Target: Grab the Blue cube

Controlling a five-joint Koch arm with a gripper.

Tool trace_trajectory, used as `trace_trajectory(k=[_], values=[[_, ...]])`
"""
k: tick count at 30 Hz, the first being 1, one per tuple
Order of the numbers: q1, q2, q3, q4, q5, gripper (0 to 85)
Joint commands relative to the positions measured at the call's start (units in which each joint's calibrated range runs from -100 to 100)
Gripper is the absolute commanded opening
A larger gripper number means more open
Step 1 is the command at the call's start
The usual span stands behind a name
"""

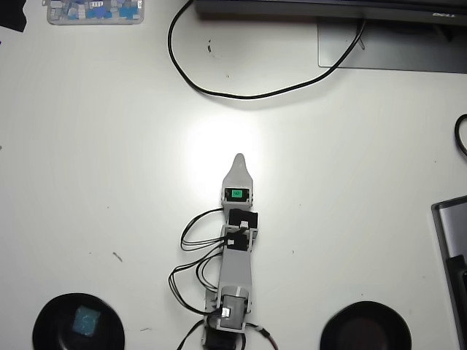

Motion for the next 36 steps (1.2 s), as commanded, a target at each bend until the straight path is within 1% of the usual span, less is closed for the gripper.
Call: trace_trajectory(k=[1,5,7,9,11,13,16,18,19,20,22,23,24,25,26,29,32,34,36], values=[[0.05,-0.33,3.39,0.79,0.93,41.5],[0.15,-0.33,3.3,0.79,1.03,41.8],[0.24,-0.33,3.02,0.87,0.98,47.2],[0.24,-0.33,2.84,1.11,0.98,49.4],[0.29,-0.33,2.11,2.15,0.98,49.4],[0.49,-0.2,-0.45,6.32,0.98,49.4],[0.49,0.32,-2.19,9.45,0.98,49.4],[0.54,2.13,-5.94,17.14,1.03,49.4],[0.49,6.13,-9.78,26.75,1.03,49.4],[0.39,9.09,-11.24,32.04,1.03,49.4],[-0.15,12.45,-11.52,36.37,0.98,49.0],[-0.39,12.96,-11.52,36.29,0.98,48.2],[-0.63,10.9,-11.15,32.2,0.98,42.9],[-0.59,1.74,-5.57,14.89,0.93,39.0],[-0.59,-0.07,-3.84,10.57,0.88,39.1],[0.1,-1.1,0.19,2.88,0.0,48.7],[-0.2,-1.62,1.1,1.03,-0.2,49.3],[-0.29,-4.58,2.2,-4.74,-0.1,49.1],[0.15,-5.1,2.47,-6.34,0.0,49.0]])
